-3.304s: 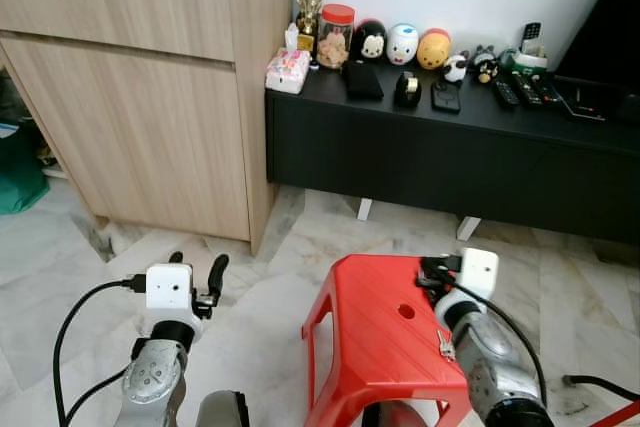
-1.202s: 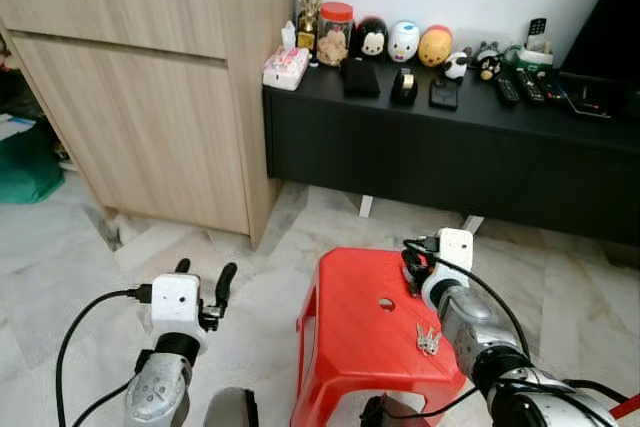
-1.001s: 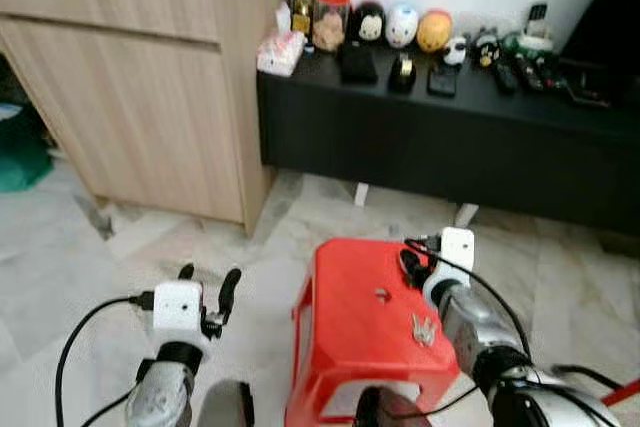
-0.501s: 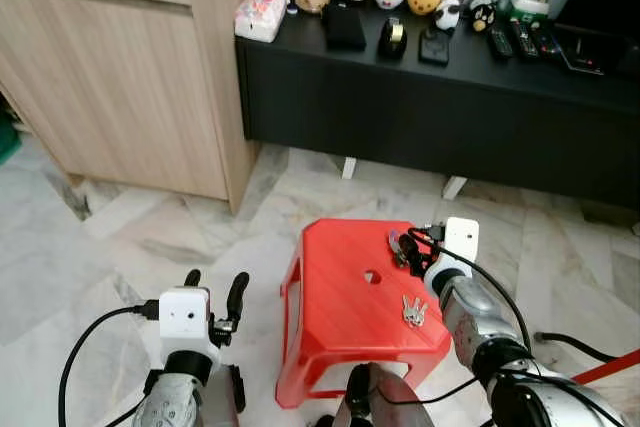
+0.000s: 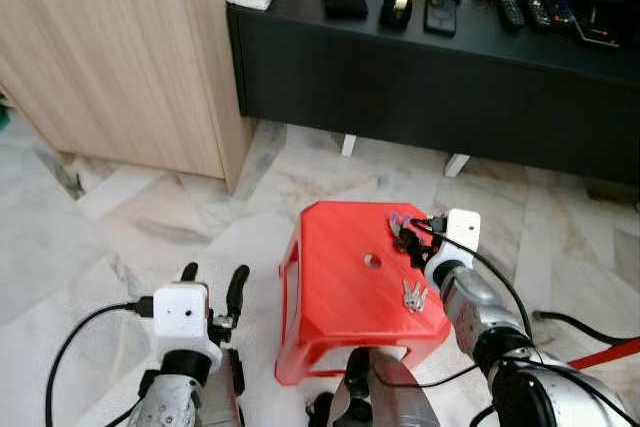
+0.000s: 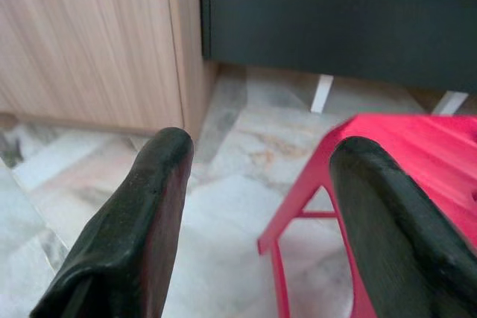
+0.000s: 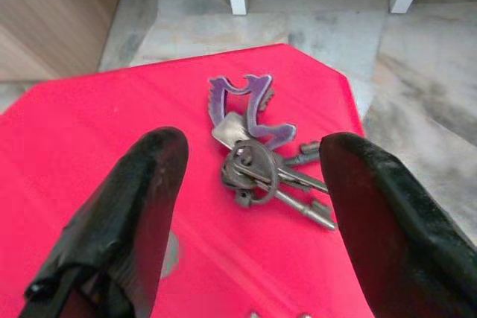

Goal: Hang keys on a hook

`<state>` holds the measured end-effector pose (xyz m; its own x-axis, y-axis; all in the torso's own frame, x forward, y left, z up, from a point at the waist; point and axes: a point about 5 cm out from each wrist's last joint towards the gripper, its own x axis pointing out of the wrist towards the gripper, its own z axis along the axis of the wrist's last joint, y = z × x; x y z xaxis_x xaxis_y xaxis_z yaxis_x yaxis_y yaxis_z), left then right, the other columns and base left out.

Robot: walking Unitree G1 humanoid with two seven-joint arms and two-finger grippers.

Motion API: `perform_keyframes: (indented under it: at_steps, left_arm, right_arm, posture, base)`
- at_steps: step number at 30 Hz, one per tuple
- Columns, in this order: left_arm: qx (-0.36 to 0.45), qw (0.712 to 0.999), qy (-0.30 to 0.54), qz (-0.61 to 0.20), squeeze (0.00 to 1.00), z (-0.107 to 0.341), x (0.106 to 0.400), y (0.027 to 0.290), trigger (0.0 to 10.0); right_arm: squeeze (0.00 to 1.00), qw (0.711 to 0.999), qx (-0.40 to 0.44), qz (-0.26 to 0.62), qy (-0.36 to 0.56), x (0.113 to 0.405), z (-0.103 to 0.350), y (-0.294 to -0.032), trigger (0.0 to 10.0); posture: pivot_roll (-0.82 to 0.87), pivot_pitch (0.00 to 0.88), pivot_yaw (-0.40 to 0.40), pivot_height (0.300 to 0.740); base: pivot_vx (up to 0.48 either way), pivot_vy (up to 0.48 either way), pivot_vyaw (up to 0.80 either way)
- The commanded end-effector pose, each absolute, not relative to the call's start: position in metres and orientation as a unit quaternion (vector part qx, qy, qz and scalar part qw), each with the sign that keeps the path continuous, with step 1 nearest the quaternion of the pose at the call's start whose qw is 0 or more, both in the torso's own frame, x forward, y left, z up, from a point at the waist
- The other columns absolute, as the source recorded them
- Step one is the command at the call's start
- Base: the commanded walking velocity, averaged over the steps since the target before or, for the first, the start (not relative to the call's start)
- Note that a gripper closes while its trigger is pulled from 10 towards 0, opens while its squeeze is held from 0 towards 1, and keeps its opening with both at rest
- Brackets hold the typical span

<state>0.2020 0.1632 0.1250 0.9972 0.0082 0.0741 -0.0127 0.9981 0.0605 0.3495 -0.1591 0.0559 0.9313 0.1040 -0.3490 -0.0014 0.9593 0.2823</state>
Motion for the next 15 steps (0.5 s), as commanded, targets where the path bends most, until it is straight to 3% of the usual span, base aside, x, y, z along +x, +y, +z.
perform_keyframes:
  at_steps: [1, 15]
  left_arm:
    - [0.032, 0.999, -0.042, 0.009, 0.0, 0.133, 0.199, 0.162, 10.0]
    - [0.031, 0.994, -0.1, 0.026, 0.0, 0.168, 0.221, 0.166, 10.0]
  right_arm:
    - [0.0, 0.972, 0.158, 0.026, 0.173, 0.35, 0.057, -0.16, 10.0]
    - [0.0, 0.987, 0.131, 0.037, 0.086, 0.355, 0.074, -0.156, 10.0]
  posture:
    - [0.16, 0.328, -0.184, 0.613]
    - [0.18, 0.381, -0.203, 0.613]
  base:
    - [0.0, 0.0, 0.0]
    - [0.0, 0.0, 0.0]
